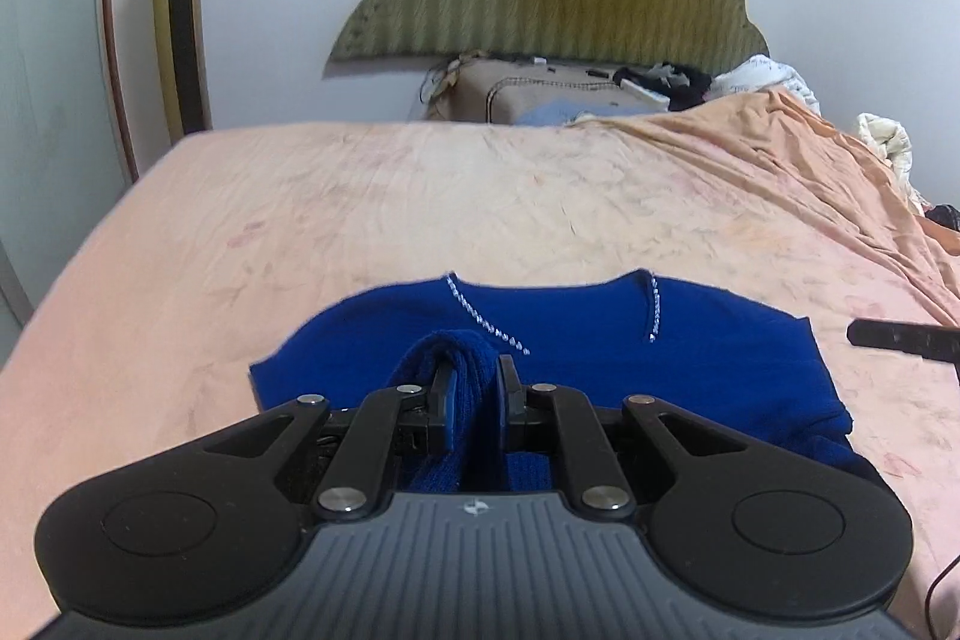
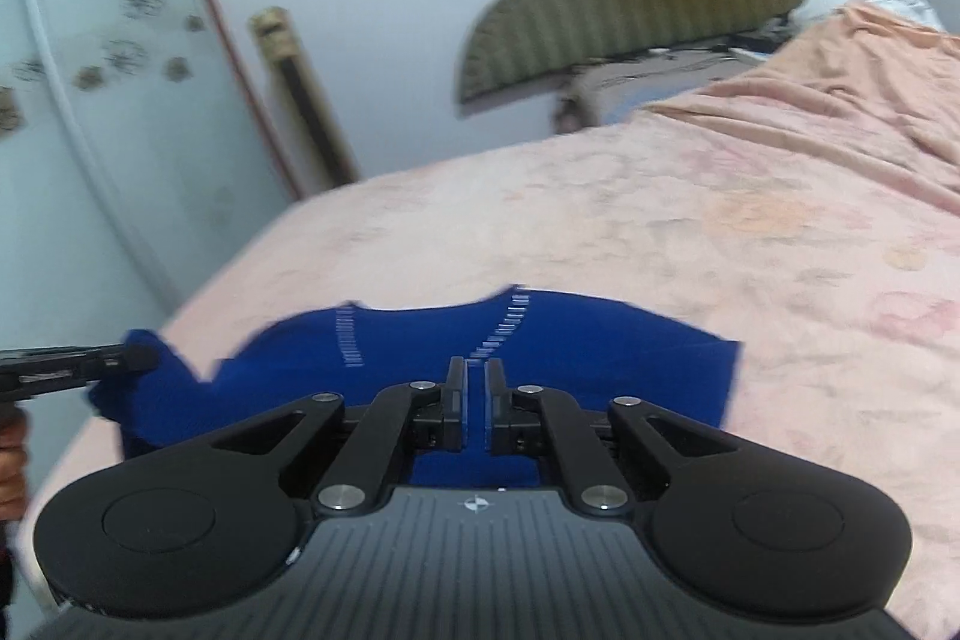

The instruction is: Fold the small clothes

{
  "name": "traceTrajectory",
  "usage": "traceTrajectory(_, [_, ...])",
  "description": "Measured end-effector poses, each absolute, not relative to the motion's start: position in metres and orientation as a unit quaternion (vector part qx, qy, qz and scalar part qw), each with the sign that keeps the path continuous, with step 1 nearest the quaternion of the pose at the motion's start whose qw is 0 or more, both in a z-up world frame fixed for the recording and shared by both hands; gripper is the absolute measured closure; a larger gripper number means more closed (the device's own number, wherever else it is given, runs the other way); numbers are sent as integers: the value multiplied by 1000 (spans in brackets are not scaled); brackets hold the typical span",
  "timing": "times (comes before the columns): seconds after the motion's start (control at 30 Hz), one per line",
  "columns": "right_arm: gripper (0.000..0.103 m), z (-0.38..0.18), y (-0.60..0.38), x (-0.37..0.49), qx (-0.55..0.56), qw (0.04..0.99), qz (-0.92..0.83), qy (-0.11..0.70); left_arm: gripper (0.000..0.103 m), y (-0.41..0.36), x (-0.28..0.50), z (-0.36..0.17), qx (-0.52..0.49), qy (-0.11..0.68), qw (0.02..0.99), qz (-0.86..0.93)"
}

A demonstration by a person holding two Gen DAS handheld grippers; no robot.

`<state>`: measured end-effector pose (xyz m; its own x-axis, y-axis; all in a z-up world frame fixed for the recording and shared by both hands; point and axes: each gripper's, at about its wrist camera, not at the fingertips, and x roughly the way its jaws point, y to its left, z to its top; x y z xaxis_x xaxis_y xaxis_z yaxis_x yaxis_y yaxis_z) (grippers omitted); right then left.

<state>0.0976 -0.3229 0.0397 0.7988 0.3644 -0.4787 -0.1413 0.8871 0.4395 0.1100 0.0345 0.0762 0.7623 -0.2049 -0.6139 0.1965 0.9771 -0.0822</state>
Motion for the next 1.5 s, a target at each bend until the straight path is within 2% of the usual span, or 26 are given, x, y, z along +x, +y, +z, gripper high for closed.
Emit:
traceTrajectory(0.07, [63,34,-322,96,188,926,152,290,91,34,112,73,-3,332,937,-106])
traceTrajectory(0.1, [48,30,-320,92,177,925,168,292,91,34,112,71,1,334,937,-104])
traceTrajectory(0.13, [40,27,-314,86,156,926,177,294,91,35,111,69,4,335,936,-103])
traceTrajectory(0.27, [41,17,-280,58,-16,937,180,298,91,37,111,68,9,340,934,-105])
traceTrajectory(0.4, [41,1,-239,33,-211,909,216,287,91,35,110,67,15,341,934,-106])
traceTrajectory(0.6, [36,-11,-202,40,-289,880,276,255,91,34,107,65,18,343,934,-103])
traceTrajectory(0.67, [40,-16,-192,45,-299,874,292,247,91,37,105,66,15,343,934,-102])
traceTrajectory(0.7, [56,-16,-190,48,-295,871,302,252,91,38,104,67,14,343,934,-102])
traceTrajectory(0.73, [81,-15,-188,51,-285,870,308,260,91,40,103,68,12,342,934,-102])
traceTrajectory(0.77, [90,-13,-188,51,-269,872,308,268,91,43,103,69,9,342,934,-102])
traceTrajectory(0.8, [94,-12,-190,52,-254,877,306,269,91,45,102,70,4,342,934,-101])
traceTrajectory(0.97, [94,15,-227,52,-124,929,262,230,91,54,105,81,-27,328,939,-100])
traceTrajectory(1.13, [94,36,-276,92,27,963,164,212,91,50,133,87,-39,317,944,-84])
traceTrajectory(1.27, [94,29,-290,125,78,965,113,225,91,43,169,77,-41,336,938,-72])
traceTrajectory(1.47, [94,2,-285,183,83,957,64,270,88,35,216,43,-35,371,926,-65])
traceTrajectory(1.5, [88,-4,-285,196,90,953,53,286,85,38,223,36,-42,388,919,-61])
